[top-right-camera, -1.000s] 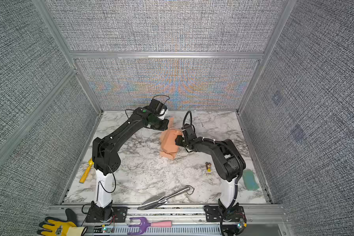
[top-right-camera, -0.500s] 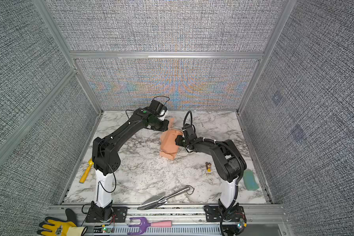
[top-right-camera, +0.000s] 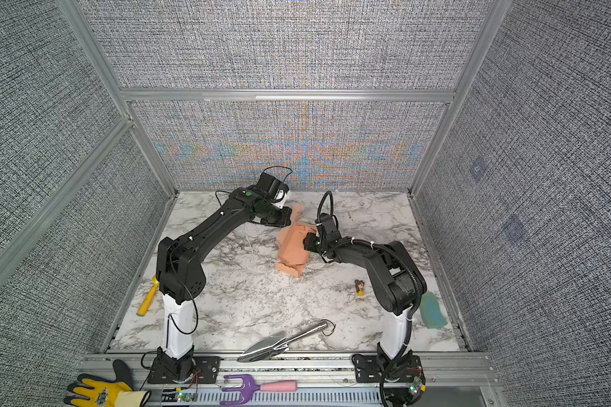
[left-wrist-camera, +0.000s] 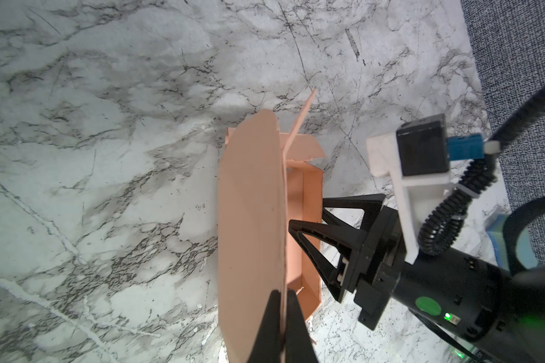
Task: Assemble paper box
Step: First fold the bottom flaps of a flat cardboard box at the center of the table.
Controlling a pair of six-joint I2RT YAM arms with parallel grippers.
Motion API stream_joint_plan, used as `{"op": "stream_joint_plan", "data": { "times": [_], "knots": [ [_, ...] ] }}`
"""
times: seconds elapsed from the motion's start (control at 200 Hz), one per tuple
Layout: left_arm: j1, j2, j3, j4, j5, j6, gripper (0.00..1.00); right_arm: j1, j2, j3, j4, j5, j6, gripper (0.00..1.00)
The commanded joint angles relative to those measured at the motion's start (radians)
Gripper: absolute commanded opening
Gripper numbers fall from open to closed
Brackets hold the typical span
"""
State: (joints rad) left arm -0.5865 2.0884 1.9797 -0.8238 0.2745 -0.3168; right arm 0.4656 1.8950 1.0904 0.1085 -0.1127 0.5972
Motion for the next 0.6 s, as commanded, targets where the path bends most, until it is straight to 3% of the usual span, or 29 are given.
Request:
{"op": "stream_joint_plan", "data": {
  "times": [0.0, 0.18, 0.595],
  "knots": [
    [0.001, -0.016, -0.004, 0.040, 0.044, -0.010, 0.00, 0.005, 0.001, 0.007, 0.016, -0.003, 0.014, 0.52],
    [0.002, -0.016, -0.007, 0.051, 0.059, -0.015, 0.00, 0.005, 0.015, 0.015, -0.007, 0.011, 0.011, 0.50],
    [0.001, -0.015, -0.030, 0.083, 0.066, -0.026, 0.00, 0.013, 0.017, 0.041, -0.075, 0.069, 0.026, 0.31]
  ]
}}
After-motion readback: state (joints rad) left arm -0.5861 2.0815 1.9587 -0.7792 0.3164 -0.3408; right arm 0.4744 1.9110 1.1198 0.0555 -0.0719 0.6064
